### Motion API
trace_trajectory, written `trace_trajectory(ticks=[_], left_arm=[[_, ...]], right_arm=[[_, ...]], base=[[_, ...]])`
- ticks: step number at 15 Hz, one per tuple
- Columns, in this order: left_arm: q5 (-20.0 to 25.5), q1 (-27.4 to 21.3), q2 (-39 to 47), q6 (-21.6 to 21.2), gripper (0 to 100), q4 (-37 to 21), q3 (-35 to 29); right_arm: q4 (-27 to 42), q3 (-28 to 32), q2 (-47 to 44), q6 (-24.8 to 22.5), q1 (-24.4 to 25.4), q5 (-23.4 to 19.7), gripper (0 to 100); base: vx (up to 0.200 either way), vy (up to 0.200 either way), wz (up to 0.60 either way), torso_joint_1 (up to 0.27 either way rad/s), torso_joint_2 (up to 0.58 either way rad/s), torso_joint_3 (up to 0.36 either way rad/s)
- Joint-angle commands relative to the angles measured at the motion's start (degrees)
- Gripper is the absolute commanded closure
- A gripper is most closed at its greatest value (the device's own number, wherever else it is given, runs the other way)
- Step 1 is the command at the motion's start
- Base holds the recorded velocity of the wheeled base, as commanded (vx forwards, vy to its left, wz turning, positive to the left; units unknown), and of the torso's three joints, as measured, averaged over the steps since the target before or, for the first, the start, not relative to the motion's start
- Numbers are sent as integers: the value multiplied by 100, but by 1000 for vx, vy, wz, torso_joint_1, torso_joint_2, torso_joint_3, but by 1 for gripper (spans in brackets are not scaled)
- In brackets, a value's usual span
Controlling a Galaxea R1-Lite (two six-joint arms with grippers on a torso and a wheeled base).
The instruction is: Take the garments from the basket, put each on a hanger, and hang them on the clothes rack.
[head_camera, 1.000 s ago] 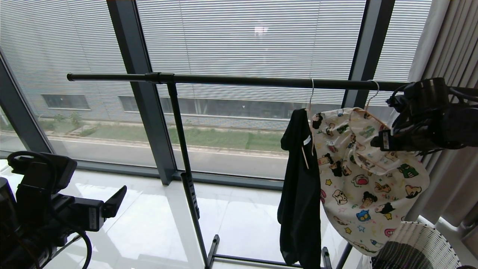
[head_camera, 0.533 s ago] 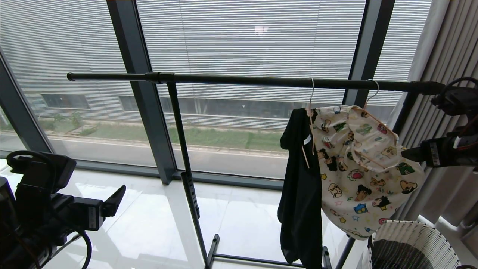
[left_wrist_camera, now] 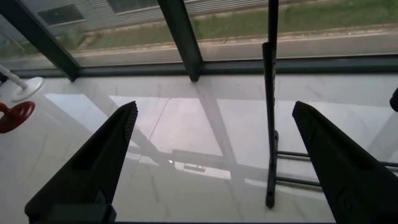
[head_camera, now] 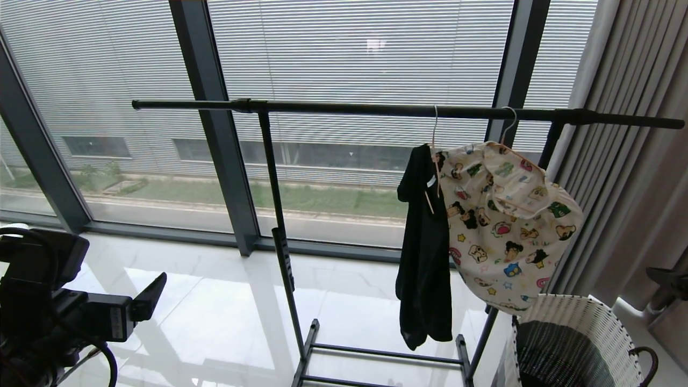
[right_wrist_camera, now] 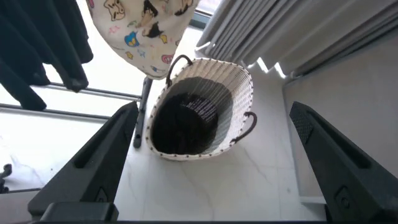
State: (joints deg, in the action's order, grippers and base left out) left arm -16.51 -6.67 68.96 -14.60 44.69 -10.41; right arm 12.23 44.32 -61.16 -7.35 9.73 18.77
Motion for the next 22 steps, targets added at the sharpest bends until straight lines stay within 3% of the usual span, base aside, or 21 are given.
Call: trace_trajectory(ticks=[1, 4, 9, 16, 22], left_arm=[[-11, 52, -313, 1, 0, 5, 180], [-81, 96, -884, -34, 0, 5, 523], [-371, 579, -1667, -7, 0, -48, 1041], [-371, 799, -1649, -7, 0, -48, 1041], [-362, 799, -1649, 1, 0, -48, 1041]], right_arm=[[-1, -143, 350, -30, -94, 4, 0], [-1, -565, 834, -170, -103, 4, 0], [-1, -1110, 1581, -267, -235, 30, 0], [-19, -1453, 2038, -451, -419, 12, 0], [-19, -1602, 2214, -513, -419, 21, 0]], base=[[-200, 0, 0, -7, 2, 7], [-200, 0, 0, 1, -1, 4], [0, 0, 0, 0, 0, 0], [0, 0, 0, 0, 0, 0], [0, 0, 0, -181, 412, 226]])
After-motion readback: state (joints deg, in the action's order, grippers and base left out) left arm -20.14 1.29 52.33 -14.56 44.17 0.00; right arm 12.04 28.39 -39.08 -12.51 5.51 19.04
